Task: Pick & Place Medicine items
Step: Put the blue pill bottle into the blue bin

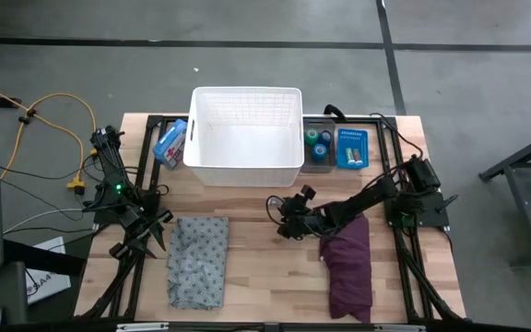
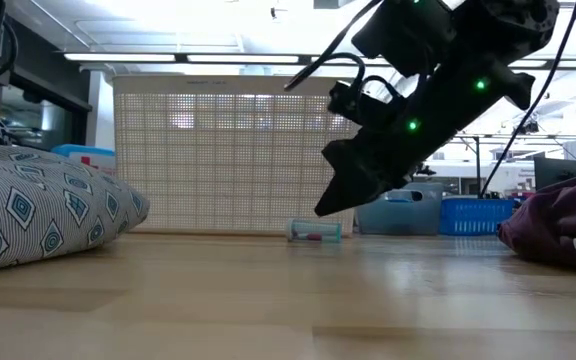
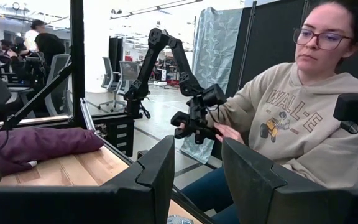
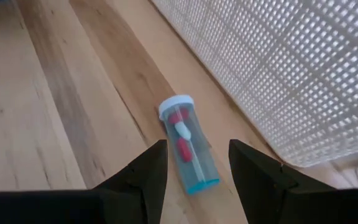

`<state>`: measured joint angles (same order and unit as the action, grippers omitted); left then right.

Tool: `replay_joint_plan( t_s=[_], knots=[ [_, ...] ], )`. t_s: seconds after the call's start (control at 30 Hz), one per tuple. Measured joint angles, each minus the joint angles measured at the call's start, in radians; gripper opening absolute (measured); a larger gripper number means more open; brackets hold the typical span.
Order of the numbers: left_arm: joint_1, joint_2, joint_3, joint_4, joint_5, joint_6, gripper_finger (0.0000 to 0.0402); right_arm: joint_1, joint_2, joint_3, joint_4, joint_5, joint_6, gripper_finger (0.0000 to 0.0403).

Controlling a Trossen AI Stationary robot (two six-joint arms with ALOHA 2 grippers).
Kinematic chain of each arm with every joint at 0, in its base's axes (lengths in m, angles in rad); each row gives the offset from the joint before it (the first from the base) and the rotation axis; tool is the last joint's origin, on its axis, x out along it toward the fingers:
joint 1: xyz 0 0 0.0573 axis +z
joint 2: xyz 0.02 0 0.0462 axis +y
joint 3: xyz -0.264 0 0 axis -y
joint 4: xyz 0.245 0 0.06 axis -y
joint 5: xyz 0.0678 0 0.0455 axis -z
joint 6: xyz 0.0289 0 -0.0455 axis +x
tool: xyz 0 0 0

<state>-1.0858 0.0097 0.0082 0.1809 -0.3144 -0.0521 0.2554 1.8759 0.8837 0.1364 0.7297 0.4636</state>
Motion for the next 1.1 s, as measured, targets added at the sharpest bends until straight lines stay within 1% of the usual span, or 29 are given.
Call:
replay_joint_plan(
  t_s=[0.13,0.27,0.43,0.6,0.73,0.83,0.97,1.1],
  knots=[
    [0.000,0.000,0.000,0.000,0.000,0.000,0.0127,-0.015,0.000,0.000,-0.006,-0.043,0.000,0.0160],
    [0.000,0.000,0.000,0.000,0.000,0.000,0.0127,-0.040,0.000,0.000,-0.006,-0.086,-0.038,0.0160],
    [0.000,0.000,0.000,0.000,0.000,0.000,0.0127,-0.076,0.000,0.000,-0.005,-0.174,-0.050,0.0160],
    [0.000,0.000,0.000,0.000,0.000,0.000,0.0127,-0.093,0.000,0.000,-0.006,-0.196,-0.069,0.0160],
    [0.000,0.000,0.000,0.000,0.000,0.000,0.0127,-0.106,-0.001,0.000,-0.006,-0.263,-0.069,0.0160],
    [0.000,0.000,0.000,0.000,0.000,0.000,0.0127,-0.109,-0.001,0.000,-0.006,-0.288,-0.067,0.0160],
    [0.000,0.000,0.000,0.000,0.000,0.000,0.0127,-0.108,-0.002,0.000,-0.010,-0.295,-0.062,0.0160],
    [0.000,0.000,0.000,0.000,0.000,0.000,0.0127,-0.112,-0.002,0.000,-0.040,-0.316,-0.021,0.0160]
  ],
)
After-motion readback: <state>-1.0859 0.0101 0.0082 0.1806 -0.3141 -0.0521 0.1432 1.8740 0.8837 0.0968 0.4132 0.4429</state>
